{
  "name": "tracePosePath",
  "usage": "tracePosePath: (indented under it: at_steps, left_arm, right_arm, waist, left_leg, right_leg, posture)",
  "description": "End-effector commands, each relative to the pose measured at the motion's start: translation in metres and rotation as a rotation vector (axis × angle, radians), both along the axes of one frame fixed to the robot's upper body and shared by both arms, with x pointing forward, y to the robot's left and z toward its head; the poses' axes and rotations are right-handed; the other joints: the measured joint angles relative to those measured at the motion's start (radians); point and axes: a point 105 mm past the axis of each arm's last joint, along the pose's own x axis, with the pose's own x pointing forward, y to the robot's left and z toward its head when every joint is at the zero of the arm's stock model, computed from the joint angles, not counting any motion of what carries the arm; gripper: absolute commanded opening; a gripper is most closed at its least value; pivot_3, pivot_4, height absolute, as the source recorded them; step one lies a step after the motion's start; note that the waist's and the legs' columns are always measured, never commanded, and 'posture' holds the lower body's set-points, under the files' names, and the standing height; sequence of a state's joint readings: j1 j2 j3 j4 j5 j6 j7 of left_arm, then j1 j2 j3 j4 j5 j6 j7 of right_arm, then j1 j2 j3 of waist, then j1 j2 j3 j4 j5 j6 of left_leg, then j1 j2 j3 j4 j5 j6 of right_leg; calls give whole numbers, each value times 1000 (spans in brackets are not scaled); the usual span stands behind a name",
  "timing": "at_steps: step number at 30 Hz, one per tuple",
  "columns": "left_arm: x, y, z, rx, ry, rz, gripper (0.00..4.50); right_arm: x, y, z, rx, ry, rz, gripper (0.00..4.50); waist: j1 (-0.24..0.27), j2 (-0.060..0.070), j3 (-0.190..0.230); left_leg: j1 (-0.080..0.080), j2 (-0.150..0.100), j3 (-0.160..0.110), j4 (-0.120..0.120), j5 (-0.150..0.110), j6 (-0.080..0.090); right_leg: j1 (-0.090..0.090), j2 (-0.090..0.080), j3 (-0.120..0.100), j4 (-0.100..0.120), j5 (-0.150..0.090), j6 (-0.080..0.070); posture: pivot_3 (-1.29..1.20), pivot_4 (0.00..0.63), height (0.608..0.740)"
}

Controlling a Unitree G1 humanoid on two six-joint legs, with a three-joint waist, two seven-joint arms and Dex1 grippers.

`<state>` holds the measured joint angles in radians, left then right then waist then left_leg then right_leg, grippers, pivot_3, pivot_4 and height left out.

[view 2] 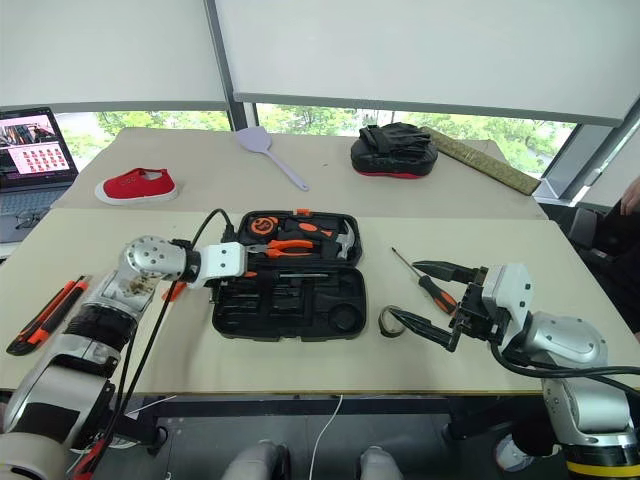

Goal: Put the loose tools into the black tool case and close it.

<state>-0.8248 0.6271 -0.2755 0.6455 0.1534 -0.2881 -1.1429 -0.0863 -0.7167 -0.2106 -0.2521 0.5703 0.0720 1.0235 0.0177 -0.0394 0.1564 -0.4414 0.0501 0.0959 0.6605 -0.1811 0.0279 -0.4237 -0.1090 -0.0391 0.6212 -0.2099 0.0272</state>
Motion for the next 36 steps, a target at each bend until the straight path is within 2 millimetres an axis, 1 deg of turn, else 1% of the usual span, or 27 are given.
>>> tracePosePath:
  at_steps: [1,4,6,7,9,10,11,13,15,16,18,19,21,23,24,25,26,29,30,32,36]
  left_arm:
    - [5,-7,10,16,-63,-17,914]
    - [8,-6,11,12,-54,12,914]
    - [7,-5,13,7,-52,11,1934]
    - [7,-5,15,-1,-61,6,2179]
    - [7,-5,22,-16,-123,-10,2901]
    - [9,-5,29,-64,-134,-1,3292]
    - [9,-6,35,-125,-124,12,3548]
    - [7,-12,52,-317,-39,33,3548]
    - [4,-16,63,-467,40,50,3548]
    - [4,-16,66,-515,69,66,3548]
    - [8,-15,65,-567,106,133,3020]
    - [9,-15,61,-574,120,156,2827]
    - [12,-16,48,-576,140,209,2066]
    - [11,-22,31,-565,173,239,1300]
    - [10,-24,26,-561,189,246,825]
    - [9,-26,20,-544,192,254,498]
    - [10,-28,12,-515,187,271,28]
    - [8,-31,-6,-451,211,316,28]
    - [8,-32,-9,-431,202,318,28]
    - [8,-32,-12,-398,187,319,28]
    - [6,-39,-13,-411,183,320,28]
  right_arm:
    - [-2,3,7,-1,-37,3,4500]
    - [-2,3,7,1,-38,4,4500]
    - [-2,3,7,2,-38,4,4500]
    - [-2,3,7,3,-38,4,4500]
    - [-2,3,7,4,-37,3,4500]
    - [-3,3,7,5,-37,3,4500]
    - [-3,3,7,7,-36,3,4500]
    - [-3,4,5,12,-29,0,4500]
    - [-4,3,2,19,-6,-1,4500]
    - [-5,3,0,23,5,-1,4500]
    - [-5,2,-2,36,18,-12,4500]
    - [-5,1,-3,40,20,-19,4500]
    - [-4,-1,-4,49,23,-33,4500]
    - [-4,-1,-7,53,36,-42,4500]
    - [-4,-2,-9,51,43,-44,4500]
    - [-5,-2,-11,48,49,-45,4500]
    - [-5,-3,-13,49,56,-51,4500]
    - [-7,-6,-19,55,77,-72,4500]
    - [-7,-7,-22,56,83,-80,4500]
    - [-8,-9,-24,54,89,-91,4500]
    - [-10,-11,-30,71,100,-123,4500]
  waist:
    - [0,0,0]
    - [0,0,0]
    - [0,0,0]
    - [0,0,0]
    - [0,0,0]
    - [0,0,0]
    - [-1,0,0]
    - [0,0,0]
    - [0,0,0]
    - [0,0,0]
    - [-2,0,0]
    - [-3,0,0]
    - [-5,0,0]
    - [-5,0,0]
    - [-5,0,0]
    - [-5,0,0]
    - [-5,0,0]
    - [-3,0,0]
    - [-1,0,0]
    - [-2,0,0]
    - [-2,1,0]
  left_leg:
    - [0,0,0,0,0,0]
    - [0,0,0,0,0,0]
    - [0,0,0,0,0,0]
    - [0,0,0,0,0,0]
    - [0,0,0,0,0,0]
    - [0,0,0,0,0,0]
    - [0,0,0,0,0,0]
    - [0,0,-1,0,0,0]
    - [0,0,-1,1,0,0]
    - [0,0,-1,1,0,0]
    - [0,0,-1,1,0,0]
    - [0,0,-1,1,0,0]
    - [1,-1,-1,1,0,0]
    - [1,-1,-1,1,0,0]
    - [2,-1,-1,1,0,0]
    - [2,-1,-1,1,0,0]
    - [1,-1,-1,1,0,0]
    - [1,-1,-1,1,0,0]
    - [1,-1,-1,1,0,0]
    - [2,-1,-1,1,0,0]
    - [2,0,-2,1,0,0]
  right_leg:
    - [0,0,0,0,0,0]
    - [0,0,0,0,0,0]
    - [0,0,0,1,0,0]
    - [0,0,0,1,0,0]
    - [0,0,0,2,0,0]
    - [0,0,0,2,0,0]
    - [0,0,0,2,0,0]
    - [0,0,0,2,0,0]
    - [0,0,0,2,0,0]
    - [0,0,0,3,-1,0]
    - [0,0,0,3,-1,1]
    - [0,0,0,3,-1,1]
    - [0,0,0,3,-1,1]
    - [1,0,0,4,-1,1]
    - [1,0,0,4,-1,1]
    - [1,0,0,4,-1,1]
    - [0,0,0,4,-1,1]
    - [0,0,0,4,-1,1]
    - [1,0,0,4,-1,1]
    - [1,0,0,3,-1,1]
    - [1,0,0,4,-1,0]
  posture:
    - [0,150,740]
    - [0,150,740]
    - [0,150,740]
    - [0,150,740]
    - [0,150,740]
    - [0,150,740]
    - [0,150,740]
    - [0,150,740]
    - [0,150,740]
    - [0,150,740]
    - [0,150,740]
    - [0,150,740]
    - [0,150,740]
    - [0,150,740]
    - [0,150,740]
    - [0,150,740]
    - [0,150,740]
    - [0,150,740]
    - [0,150,740]
    - [0,150,740]
    - [0,150,740]
